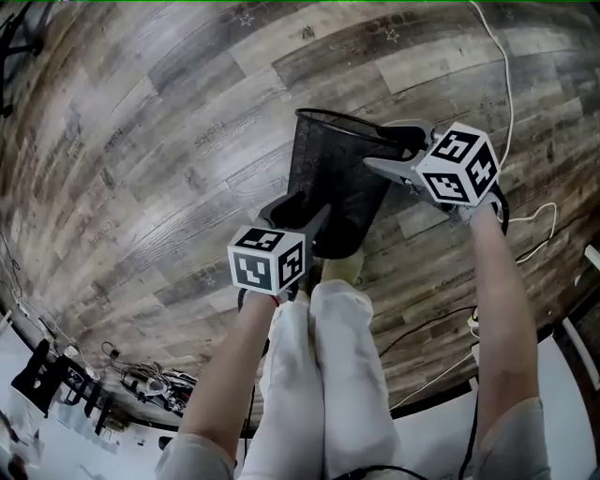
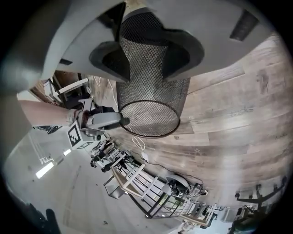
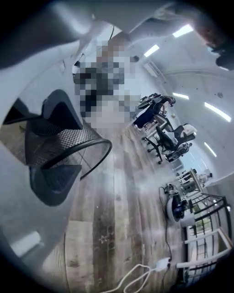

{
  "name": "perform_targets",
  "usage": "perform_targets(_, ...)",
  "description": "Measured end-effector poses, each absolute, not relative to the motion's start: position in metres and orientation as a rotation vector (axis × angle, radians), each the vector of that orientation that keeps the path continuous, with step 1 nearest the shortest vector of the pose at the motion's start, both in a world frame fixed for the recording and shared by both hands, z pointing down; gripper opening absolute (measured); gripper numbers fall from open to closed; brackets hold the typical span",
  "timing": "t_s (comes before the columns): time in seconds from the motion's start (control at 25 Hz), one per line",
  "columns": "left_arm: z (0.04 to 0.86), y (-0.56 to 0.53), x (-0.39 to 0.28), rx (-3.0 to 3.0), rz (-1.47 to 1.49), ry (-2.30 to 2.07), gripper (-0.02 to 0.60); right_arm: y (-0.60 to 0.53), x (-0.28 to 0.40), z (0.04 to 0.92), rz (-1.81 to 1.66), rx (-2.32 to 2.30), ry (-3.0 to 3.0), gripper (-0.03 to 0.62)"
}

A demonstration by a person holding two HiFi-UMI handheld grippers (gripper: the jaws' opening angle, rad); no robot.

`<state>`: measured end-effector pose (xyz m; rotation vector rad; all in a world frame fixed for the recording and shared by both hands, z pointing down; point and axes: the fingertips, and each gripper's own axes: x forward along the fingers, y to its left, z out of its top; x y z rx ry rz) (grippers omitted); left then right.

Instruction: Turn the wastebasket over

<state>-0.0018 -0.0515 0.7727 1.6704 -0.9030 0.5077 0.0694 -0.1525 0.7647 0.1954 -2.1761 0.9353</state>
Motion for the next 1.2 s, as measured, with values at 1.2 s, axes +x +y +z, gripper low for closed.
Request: perform_targets(1.2, 0.695, -0.087, -0.073, 1.415, 0.357, -1.125, 0.218, 0.01, 0.013, 0.651, 0.531, -0.234, -2.226, 0.035)
